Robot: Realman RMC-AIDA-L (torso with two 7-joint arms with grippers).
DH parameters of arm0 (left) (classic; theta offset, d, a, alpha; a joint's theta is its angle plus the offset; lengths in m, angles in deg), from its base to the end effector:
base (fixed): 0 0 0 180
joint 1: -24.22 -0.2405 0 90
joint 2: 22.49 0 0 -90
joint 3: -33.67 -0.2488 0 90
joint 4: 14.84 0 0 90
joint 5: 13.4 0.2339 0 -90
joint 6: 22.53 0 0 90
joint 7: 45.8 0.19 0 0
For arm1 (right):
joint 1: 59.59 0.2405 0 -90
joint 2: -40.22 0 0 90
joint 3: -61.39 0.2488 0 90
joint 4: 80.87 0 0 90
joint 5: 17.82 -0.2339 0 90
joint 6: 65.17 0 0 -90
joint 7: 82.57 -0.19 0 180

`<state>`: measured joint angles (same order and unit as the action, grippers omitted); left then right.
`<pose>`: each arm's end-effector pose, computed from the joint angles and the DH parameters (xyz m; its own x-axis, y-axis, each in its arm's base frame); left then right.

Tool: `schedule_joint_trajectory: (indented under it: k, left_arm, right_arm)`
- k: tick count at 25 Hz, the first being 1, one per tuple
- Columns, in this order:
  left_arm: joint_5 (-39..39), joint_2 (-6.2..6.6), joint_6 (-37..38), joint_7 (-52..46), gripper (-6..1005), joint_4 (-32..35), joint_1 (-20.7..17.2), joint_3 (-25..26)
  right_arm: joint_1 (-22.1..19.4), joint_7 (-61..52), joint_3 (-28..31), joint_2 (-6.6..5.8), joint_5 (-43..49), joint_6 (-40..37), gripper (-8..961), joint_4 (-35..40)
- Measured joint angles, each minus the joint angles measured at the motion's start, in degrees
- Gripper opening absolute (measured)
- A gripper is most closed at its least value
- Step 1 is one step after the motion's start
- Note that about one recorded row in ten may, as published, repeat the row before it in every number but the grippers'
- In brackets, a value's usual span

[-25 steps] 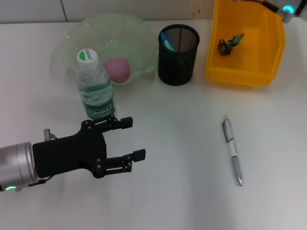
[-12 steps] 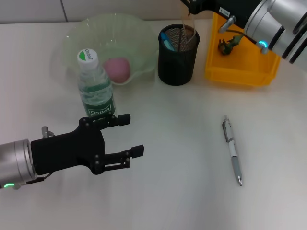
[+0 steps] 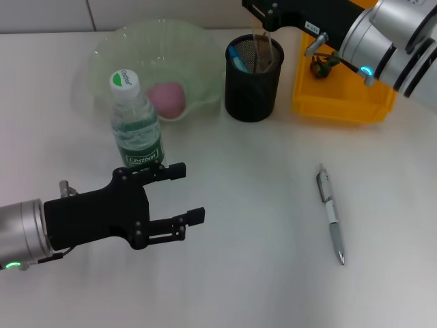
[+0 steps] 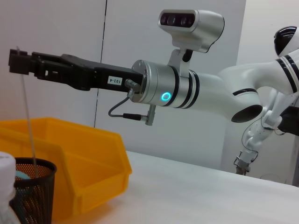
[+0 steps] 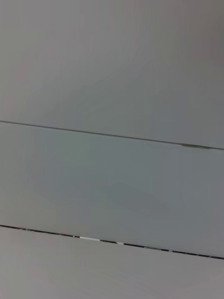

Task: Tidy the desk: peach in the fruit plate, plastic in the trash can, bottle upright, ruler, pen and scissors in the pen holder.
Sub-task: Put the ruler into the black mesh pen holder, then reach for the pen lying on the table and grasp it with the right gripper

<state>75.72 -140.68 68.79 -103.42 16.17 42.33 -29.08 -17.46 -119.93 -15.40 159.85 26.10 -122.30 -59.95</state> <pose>-0.2606 0.2897 -0.0693 0.7667 0.1558 0.6228 0.3056 -0.9417 -0.1406 0.1508 0.4694 -0.0663 0.7534 0.1397 -0.6425 -0.3727 -0.7143 -0.5923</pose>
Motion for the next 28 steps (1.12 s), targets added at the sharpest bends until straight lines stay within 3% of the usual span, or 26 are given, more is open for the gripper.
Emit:
schedule_joint_trajectory:
  k: [11,13,16,18,19,20,23,26,28]
  left_arm:
    - [0.05,-0.02,0.4,0.24,802,0.02,-0.46,-0.13]
    - [0.07,-0.04,0.44,0.24,802,-0.04,-0.47,-0.31]
    - [0.1,-0.01,0.52,0.24,802,-0.06,-0.64,-0.39]
    - [0.09,-0.03,0.6,0.24,802,-0.01,-0.75,-0.45]
    - [0.09,-0.03,0.6,0.24,802,-0.01,-0.77,-0.45]
    - [0.09,-0.02,0.61,0.24,802,0.01,-0.79,-0.45]
    - [0.09,-0.09,0.65,0.24,802,0.01,-0.81,-0.45]
    - [0.08,-0.11,0.69,0.24,802,0.02,-0.54,-0.47]
    - [0.08,-0.11,0.7,0.24,802,-0.04,-0.37,-0.51]
  right_arm:
    - [-2.98,-4.58,-0.33,-0.05,-0.12,-0.7,516,3.23]
    - [-5.34,-8.66,-0.4,-0.26,0.05,-1.91,548,7.1]
    - [-12.27,-21.64,-0.79,-0.53,3.76,-2.4,624,20.15]
    - [-16.76,-34.25,-0.65,-0.62,10.42,-0.54,675,30.79]
    - [-20.87,-51.97,0.7,-0.61,21.8,0.42,702,42.87]
    - [-20.87,-51.97,0.7,-0.61,21.8,0.42,730,42.87]
    - [-23.69,-78.26,4.89,-0.39,45.1,-3.87,812,60.12]
    - [-22.33,-102.28,9.17,-0.36,68.75,-17.75,838,73.34]
    - [-20.46,-112.15,10.79,-0.37,78.12,-26.92,837,78.25]
